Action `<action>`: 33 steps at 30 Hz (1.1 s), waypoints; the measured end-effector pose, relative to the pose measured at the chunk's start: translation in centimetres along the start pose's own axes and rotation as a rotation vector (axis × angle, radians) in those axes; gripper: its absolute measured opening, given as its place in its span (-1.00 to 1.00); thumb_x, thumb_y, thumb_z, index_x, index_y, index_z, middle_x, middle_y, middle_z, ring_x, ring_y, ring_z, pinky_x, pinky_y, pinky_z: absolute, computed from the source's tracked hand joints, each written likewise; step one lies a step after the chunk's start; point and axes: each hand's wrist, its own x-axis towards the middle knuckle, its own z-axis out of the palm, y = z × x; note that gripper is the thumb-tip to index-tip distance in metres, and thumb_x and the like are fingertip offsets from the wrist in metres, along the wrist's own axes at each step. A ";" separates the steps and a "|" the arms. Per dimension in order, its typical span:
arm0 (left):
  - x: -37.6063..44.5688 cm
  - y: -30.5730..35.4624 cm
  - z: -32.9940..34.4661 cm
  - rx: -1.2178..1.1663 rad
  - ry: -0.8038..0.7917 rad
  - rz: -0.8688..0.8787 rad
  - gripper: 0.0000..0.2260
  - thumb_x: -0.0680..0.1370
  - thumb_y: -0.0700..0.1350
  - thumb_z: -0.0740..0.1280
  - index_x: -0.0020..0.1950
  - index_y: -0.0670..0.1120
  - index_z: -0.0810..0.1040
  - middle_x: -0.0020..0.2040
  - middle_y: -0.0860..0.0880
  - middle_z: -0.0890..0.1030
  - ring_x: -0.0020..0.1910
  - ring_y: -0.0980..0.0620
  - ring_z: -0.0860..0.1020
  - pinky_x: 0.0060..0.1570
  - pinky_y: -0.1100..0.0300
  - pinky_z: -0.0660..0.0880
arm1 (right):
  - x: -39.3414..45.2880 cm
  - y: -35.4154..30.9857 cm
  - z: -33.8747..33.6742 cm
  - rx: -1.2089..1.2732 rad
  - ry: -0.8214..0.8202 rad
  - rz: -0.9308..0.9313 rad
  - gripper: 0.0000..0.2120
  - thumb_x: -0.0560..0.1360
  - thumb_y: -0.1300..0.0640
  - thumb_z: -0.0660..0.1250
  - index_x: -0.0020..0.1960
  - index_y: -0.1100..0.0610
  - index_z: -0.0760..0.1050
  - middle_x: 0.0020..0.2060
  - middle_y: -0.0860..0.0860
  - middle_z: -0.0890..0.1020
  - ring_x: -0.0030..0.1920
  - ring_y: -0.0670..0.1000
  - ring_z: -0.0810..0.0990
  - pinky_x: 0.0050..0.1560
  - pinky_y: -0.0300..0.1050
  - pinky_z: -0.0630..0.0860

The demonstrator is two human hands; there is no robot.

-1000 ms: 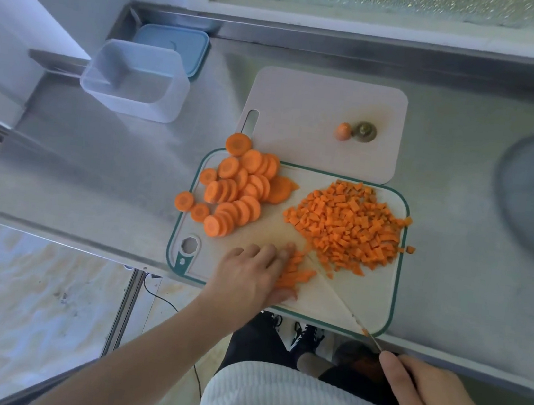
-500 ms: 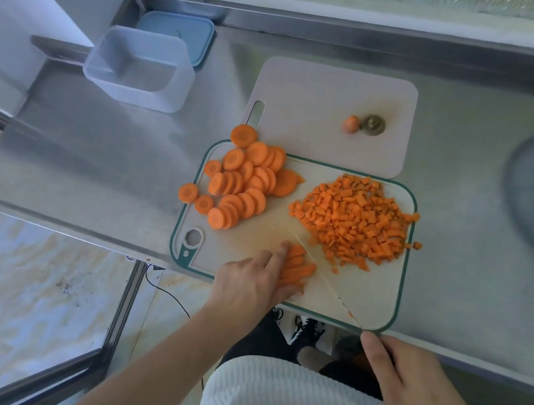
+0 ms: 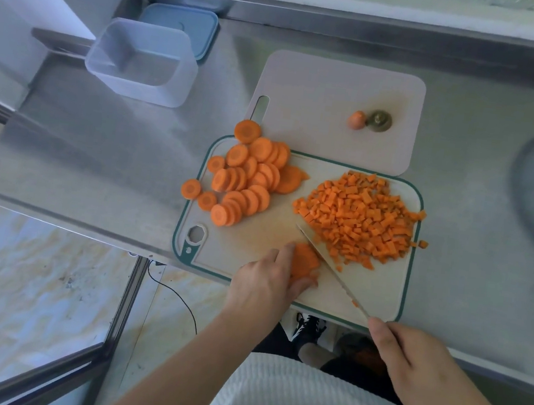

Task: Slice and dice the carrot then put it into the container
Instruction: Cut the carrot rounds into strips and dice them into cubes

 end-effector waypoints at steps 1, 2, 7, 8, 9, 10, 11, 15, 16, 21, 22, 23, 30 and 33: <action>0.1 0.1 0.0 -0.001 -0.001 -0.016 -0.49 0.36 0.30 0.40 0.03 -0.10 0.64 -0.36 0.05 0.56 -0.55 -0.01 0.54 -0.63 0.23 0.37 | 0.1 -0.1 -0.1 -0.004 0.002 0.000 -0.34 0.42 -0.46 -0.15 -0.41 0.08 0.31 -0.52 -0.07 0.48 -0.48 -0.08 0.44 -0.41 -0.21 0.33; 0.1 0.2 0.1 -0.003 -0.002 -0.026 -0.49 0.36 0.32 0.39 0.02 -0.09 0.62 -0.36 0.06 0.55 -0.55 -0.02 0.54 -0.64 0.21 0.37 | 0.2 -0.1 -0.1 -0.008 0.000 0.004 -0.33 0.45 -0.44 -0.15 -0.41 0.09 0.31 -0.52 -0.07 0.48 -0.48 -0.08 0.44 -0.41 -0.21 0.33; -0.3 -1.4 -0.3 0.059 0.010 0.059 -0.25 0.41 0.48 0.12 0.21 -0.10 0.60 -0.28 0.06 0.58 -0.46 0.02 0.58 -0.60 0.20 0.41 | 0.4 -0.5 -0.7 -0.027 -0.011 0.022 -0.42 0.42 -0.36 -0.08 -0.41 0.10 0.35 -0.56 0.00 0.44 -0.47 -0.06 0.46 -0.39 -0.19 0.36; -0.5 -2.2 -0.4 0.034 0.010 0.126 -0.23 0.42 0.47 0.11 0.29 -0.11 0.57 -0.23 0.06 0.60 -0.40 0.03 0.60 -0.55 0.19 0.46 | 0.4 -0.5 -0.8 -0.030 -0.011 0.022 -0.40 0.44 -0.37 -0.09 -0.41 0.09 0.35 -0.55 -0.01 0.46 -0.47 -0.07 0.47 -0.39 -0.19 0.36; -0.6 -3.0 -0.4 -0.014 0.001 0.199 -0.25 0.44 0.44 0.13 0.35 -0.11 0.52 -0.18 0.05 0.61 -0.34 0.03 0.62 -0.49 0.18 0.50 | 0.4 -0.4 -0.9 -0.033 -0.011 0.018 -0.38 0.46 -0.39 -0.12 -0.41 0.08 0.34 -0.53 -0.04 0.49 -0.46 -0.07 0.48 -0.40 -0.20 0.36; -0.7 -3.7 -0.5 -0.069 -0.018 0.256 -0.29 0.46 0.39 0.15 0.38 -0.11 0.47 -0.14 0.04 0.61 -0.30 0.01 0.62 -0.44 0.17 0.53 | 0.4 -0.3 -0.9 -0.036 -0.011 0.012 -0.36 0.46 -0.42 -0.14 -0.41 0.07 0.34 -0.51 -0.09 0.52 -0.46 -0.07 0.48 -0.40 -0.21 0.36; -0.6 -4.2 -0.4 -0.116 -0.038 0.291 -0.35 0.49 0.35 0.18 0.39 -0.09 0.44 -0.11 0.03 0.60 -0.28 0.00 0.62 -0.41 0.17 0.55 | 0.4 -0.2 -0.9 -0.042 -0.013 0.008 -0.34 0.45 -0.44 -0.15 -0.41 0.06 0.34 -0.49 -0.13 0.53 -0.46 -0.08 0.48 -0.41 -0.22 0.36; 0.0 -4.5 -0.3 -0.160 -0.054 0.287 -0.46 0.49 0.30 0.22 0.32 -0.02 0.47 -0.12 0.06 0.58 -0.32 0.00 0.60 -0.44 0.21 0.50 | 0.4 -0.2 -0.8 -0.046 -0.014 0.005 -0.34 0.41 -0.47 -0.15 -0.42 0.05 0.34 -0.50 -0.13 0.52 -0.46 -0.07 0.48 -0.40 -0.21 0.37; 0.1 -4.3 -0.3 -0.156 -0.046 0.275 -0.47 0.48 0.31 0.22 0.29 -0.01 0.48 -0.13 0.08 0.59 -0.34 0.01 0.60 -0.45 0.23 0.47 | 0.4 -0.2 -0.7 -0.046 -0.013 0.004 -0.34 0.42 -0.47 -0.15 -0.42 0.05 0.34 -0.50 -0.12 0.51 -0.47 -0.06 0.48 -0.40 -0.21 0.36; 0.3 -3.1 -0.2 -0.129 -0.015 0.161 -0.47 0.45 0.40 0.21 0.19 0.03 0.47 -0.15 0.10 0.61 -0.39 0.02 0.58 -0.48 0.22 0.43 | 0.4 -0.3 -0.1 -0.048 -0.003 -0.010 -0.32 0.39 -0.47 -0.16 -0.41 0.08 0.34 -0.50 -0.13 0.52 -0.44 -0.09 0.48 -0.41 -0.27 0.36; 0.2 -2.9 -0.1 -0.123 -0.019 0.134 -0.45 0.44 0.42 0.21 0.18 0.03 0.47 -0.15 0.10 0.61 -0.39 0.01 0.59 -0.48 0.20 0.44 | 0.3 -0.4 -0.1 -0.040 -0.001 -0.009 -0.32 0.42 -0.47 -0.16 -0.41 0.09 0.34 -0.49 -0.13 0.52 -0.44 -0.08 0.49 -0.41 -0.28 0.36; 0.2 -2.7 -0.1 -0.117 -0.014 0.111 -0.43 0.43 0.44 0.22 0.18 0.02 0.49 -0.14 0.09 0.60 -0.36 0.01 0.59 -0.48 0.19 0.44 | 0.3 -0.3 -0.1 -0.035 0.000 -0.008 -0.32 0.43 -0.46 -0.16 -0.41 0.09 0.34 -0.49 -0.13 0.52 -0.44 -0.07 0.49 -0.41 -0.28 0.36; -0.5 -1.2 1.0 -0.305 0.154 0.285 -0.76 0.55 0.03 0.48 0.07 -0.10 0.59 0.08 -0.09 0.57 0.02 -0.17 0.54 -0.01 -0.02 0.52 | 0.4 0.1 -0.3 -0.024 0.011 -0.011 -0.34 0.40 -0.47 -0.14 -0.41 0.07 0.33 -0.48 -0.06 0.53 -0.47 -0.05 0.49 -0.43 -0.21 0.34; -0.3 -0.7 1.7 -0.378 0.169 0.293 -0.90 0.55 -0.13 0.49 -0.04 -0.16 0.68 0.04 -0.11 0.62 0.03 -0.15 0.54 0.11 -0.01 0.52 | 0.4 0.1 -0.2 -0.015 0.007 -0.007 -0.34 0.46 -0.43 -0.13 -0.41 0.08 0.33 -0.51 -0.01 0.50 -0.45 -0.04 0.49 -0.41 -0.21 0.35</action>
